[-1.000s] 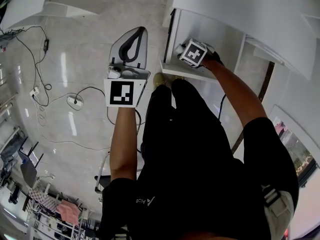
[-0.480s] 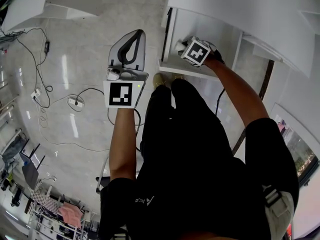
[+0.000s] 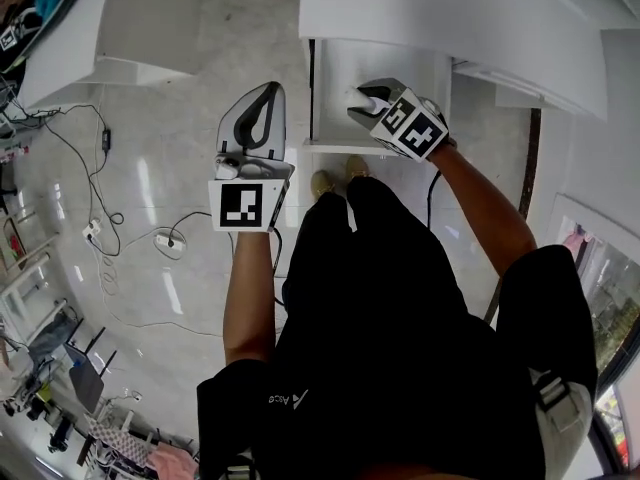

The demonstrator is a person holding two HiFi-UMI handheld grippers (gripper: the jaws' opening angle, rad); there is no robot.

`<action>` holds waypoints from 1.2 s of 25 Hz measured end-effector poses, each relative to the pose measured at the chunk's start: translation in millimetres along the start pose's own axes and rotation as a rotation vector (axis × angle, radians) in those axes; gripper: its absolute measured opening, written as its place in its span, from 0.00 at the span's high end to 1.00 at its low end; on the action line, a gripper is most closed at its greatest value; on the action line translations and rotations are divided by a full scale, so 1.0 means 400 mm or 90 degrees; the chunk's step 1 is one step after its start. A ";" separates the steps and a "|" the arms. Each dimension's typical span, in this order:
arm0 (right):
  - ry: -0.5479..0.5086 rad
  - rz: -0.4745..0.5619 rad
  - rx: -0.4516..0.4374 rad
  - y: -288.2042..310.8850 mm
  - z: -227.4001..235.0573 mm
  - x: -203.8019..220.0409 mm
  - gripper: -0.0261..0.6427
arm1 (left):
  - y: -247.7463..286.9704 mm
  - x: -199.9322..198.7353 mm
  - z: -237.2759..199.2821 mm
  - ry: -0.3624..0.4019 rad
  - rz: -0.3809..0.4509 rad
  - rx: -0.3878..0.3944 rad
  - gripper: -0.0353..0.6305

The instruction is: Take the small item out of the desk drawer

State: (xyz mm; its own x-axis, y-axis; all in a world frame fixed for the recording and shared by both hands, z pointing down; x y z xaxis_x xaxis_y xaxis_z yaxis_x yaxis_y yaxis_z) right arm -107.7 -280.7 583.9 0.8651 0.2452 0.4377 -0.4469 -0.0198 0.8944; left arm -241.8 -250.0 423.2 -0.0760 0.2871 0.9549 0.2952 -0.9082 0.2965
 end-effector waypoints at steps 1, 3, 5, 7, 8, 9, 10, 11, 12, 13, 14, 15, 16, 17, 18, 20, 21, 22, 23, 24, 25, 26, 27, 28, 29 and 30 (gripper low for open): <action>0.006 0.024 0.010 -0.041 0.000 -0.011 0.71 | -0.002 -0.020 0.013 0.003 0.006 0.005 0.95; 0.017 0.074 0.029 -0.122 0.000 -0.031 0.71 | -0.005 -0.056 0.040 0.012 0.015 0.015 0.95; 0.025 0.122 0.049 -0.203 -0.001 -0.051 0.71 | -0.010 -0.089 0.065 0.021 0.018 0.025 0.95; 0.032 0.174 0.068 -0.282 -0.008 -0.072 0.71 | -0.018 -0.124 0.089 0.026 0.029 0.034 0.95; 0.036 0.200 0.077 -0.321 -0.012 -0.081 0.71 | -0.022 -0.141 0.101 0.032 0.036 0.038 0.95; 0.039 0.226 0.087 -0.357 -0.015 -0.088 0.71 | -0.027 -0.156 0.114 0.037 0.041 0.043 0.95; 0.042 0.251 0.097 -0.392 -0.018 -0.093 0.71 | -0.031 -0.169 0.128 0.041 0.044 0.048 0.95; 0.045 0.277 0.107 -0.426 -0.021 -0.098 0.71 | -0.035 -0.183 0.141 0.041 0.048 0.051 0.95; 0.047 0.304 0.116 -0.459 -0.026 -0.104 0.71 | -0.039 -0.198 0.152 0.037 0.054 0.054 0.95; 0.048 0.331 0.124 -0.490 -0.030 -0.111 0.71 | -0.042 -0.212 0.163 0.033 0.060 0.058 0.95; 0.047 0.358 0.133 -0.518 -0.035 -0.117 0.71 | -0.044 -0.224 0.174 0.033 0.063 0.062 0.95; 0.045 0.385 0.141 -0.544 -0.040 -0.122 0.71 | -0.047 -0.234 0.185 0.037 0.065 0.066 0.95; 0.043 0.411 0.147 -0.569 -0.046 -0.126 0.71 | -0.049 -0.245 0.198 0.042 0.068 0.072 0.95; 0.041 0.438 0.151 -0.593 -0.053 -0.130 0.71 | -0.052 -0.257 0.211 0.046 0.072 0.077 0.95; 0.038 0.464 0.154 -0.617 -0.061 -0.134 0.71 | -0.055 -0.270 0.225 0.048 0.075 0.082 0.95; 0.026 0.514 0.159 -0.663 -0.079 -0.143 0.71 | -0.062 -0.294 0.249 0.059 0.084 0.094 0.95; 0.017 0.536 0.163 -0.686 -0.088 -0.147 0.71 | -0.064 -0.308 0.259 0.063 0.091 0.098 0.95; 0.009 0.556 0.168 -0.708 -0.094 -0.150 0.71 | -0.066 -0.326 0.270 0.063 0.100 0.103 0.95; 0.003 0.574 0.172 -0.727 -0.100 -0.152 0.71 | -0.067 -0.345 0.280 0.061 0.112 0.107 0.95; 0.000 0.590 0.175 -0.744 -0.105 -0.153 0.71 | -0.068 -0.362 0.289 0.059 0.121 0.110 0.95; 0.000 0.604 0.177 -0.759 -0.110 -0.153 0.71 | -0.071 -0.371 0.294 0.060 0.126 0.110 0.95; 0.002 0.616 0.177 -0.771 -0.115 -0.153 0.71 | -0.074 -0.374 0.297 0.063 0.127 0.109 0.95; 0.004 0.629 0.177 -0.781 -0.121 -0.152 0.71 | -0.077 -0.376 0.300 0.065 0.128 0.108 0.95; 0.002 0.643 0.180 -0.791 -0.124 -0.148 0.71 | -0.080 -0.380 0.305 0.067 0.131 0.107 0.95; -0.001 0.655 0.183 -0.800 -0.125 -0.144 0.71 | -0.083 -0.388 0.311 0.068 0.136 0.107 0.95; -0.003 0.664 0.186 -0.807 -0.126 -0.140 0.71 | -0.085 -0.396 0.316 0.069 0.141 0.107 0.95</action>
State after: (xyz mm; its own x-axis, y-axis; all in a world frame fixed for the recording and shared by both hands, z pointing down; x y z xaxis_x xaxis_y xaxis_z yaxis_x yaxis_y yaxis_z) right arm -23.5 -239.3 265.9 0.0906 -0.0300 0.9954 -0.8921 -0.4467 0.0678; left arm -119.4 -226.3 259.8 -0.0909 0.0453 0.9948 0.4683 -0.8797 0.0828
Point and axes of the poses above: the fingertips, and each gripper's own axes: y forward along the fingers, z to its right, x out of its underside, the point moved 3 cm from there along -y, backward along the fingers, and after that the axes turned 11 degrees about -z, right-handed, at the moved point
